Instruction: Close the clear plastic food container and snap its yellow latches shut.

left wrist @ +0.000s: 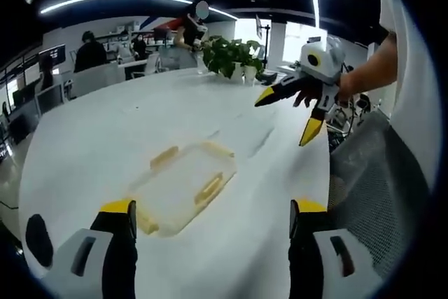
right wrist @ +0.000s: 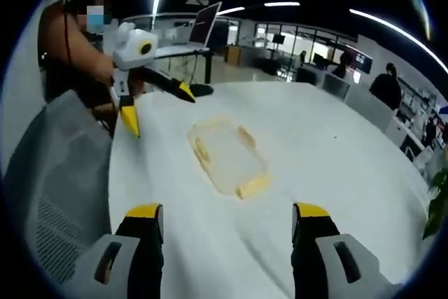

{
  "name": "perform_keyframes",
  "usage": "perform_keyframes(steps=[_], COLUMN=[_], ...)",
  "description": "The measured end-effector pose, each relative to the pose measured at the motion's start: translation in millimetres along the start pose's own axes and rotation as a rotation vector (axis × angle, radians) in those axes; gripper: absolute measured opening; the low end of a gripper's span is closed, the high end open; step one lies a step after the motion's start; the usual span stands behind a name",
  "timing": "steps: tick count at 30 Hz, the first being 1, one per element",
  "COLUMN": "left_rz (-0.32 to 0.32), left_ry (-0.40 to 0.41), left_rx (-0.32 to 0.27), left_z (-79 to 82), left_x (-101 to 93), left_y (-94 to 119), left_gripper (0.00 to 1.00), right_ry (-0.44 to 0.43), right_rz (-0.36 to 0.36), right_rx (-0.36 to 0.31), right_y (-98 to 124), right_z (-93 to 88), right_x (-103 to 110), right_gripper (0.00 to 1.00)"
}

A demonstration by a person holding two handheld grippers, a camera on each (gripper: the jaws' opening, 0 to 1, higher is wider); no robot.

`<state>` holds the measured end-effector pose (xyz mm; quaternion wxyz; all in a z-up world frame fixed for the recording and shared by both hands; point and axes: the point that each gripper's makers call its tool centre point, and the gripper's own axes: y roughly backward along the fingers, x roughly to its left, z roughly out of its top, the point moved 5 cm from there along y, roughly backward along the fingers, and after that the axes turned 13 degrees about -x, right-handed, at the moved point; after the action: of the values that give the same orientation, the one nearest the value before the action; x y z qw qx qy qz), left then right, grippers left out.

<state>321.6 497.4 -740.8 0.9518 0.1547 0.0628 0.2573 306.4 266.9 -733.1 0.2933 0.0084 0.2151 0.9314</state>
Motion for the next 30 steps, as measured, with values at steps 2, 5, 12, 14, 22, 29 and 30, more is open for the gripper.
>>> perform_keyframes(steps=[2,5,12,14,22,29,30], left_rz=[-0.004,-0.006,-0.021,-0.024,-0.041,-0.067,-0.068], left_ry=[-0.004,-0.017,-0.051,-0.060,-0.065,-0.098,-0.100], left_rx=[0.005,0.014,0.046,0.057,0.071,0.105,0.103], left_z=[-0.1,-0.7,-3.8,-4.6,-5.5,-7.9,-7.0], left_x=[2.1,5.1,12.0,14.4,22.0,29.8,30.0], left_y=[-0.7,-0.7,-1.3,-1.8,-6.2,-10.4,-10.9], left_gripper=[0.91,0.90,0.88,0.87,0.86,0.85,0.85], right_ry=[0.005,0.009,0.030,0.040,0.074,0.110,0.117], right_rz=[0.003,0.010,0.031,0.038,0.063,0.092,0.097], right_rx=[0.005,0.010,0.026,0.031,0.041,0.062,0.068], right_y=[-1.5,-4.3,-9.8,-11.5,-17.8,-23.9,-25.5], right_z=[-0.1,0.1,0.0,0.6,2.9,2.5,2.1], right_x=[-2.0,-5.4,-10.3,-11.4,-16.9,-19.5,-19.9], right_gripper=[0.75,0.75,0.73,0.73,0.73,0.73,0.73])
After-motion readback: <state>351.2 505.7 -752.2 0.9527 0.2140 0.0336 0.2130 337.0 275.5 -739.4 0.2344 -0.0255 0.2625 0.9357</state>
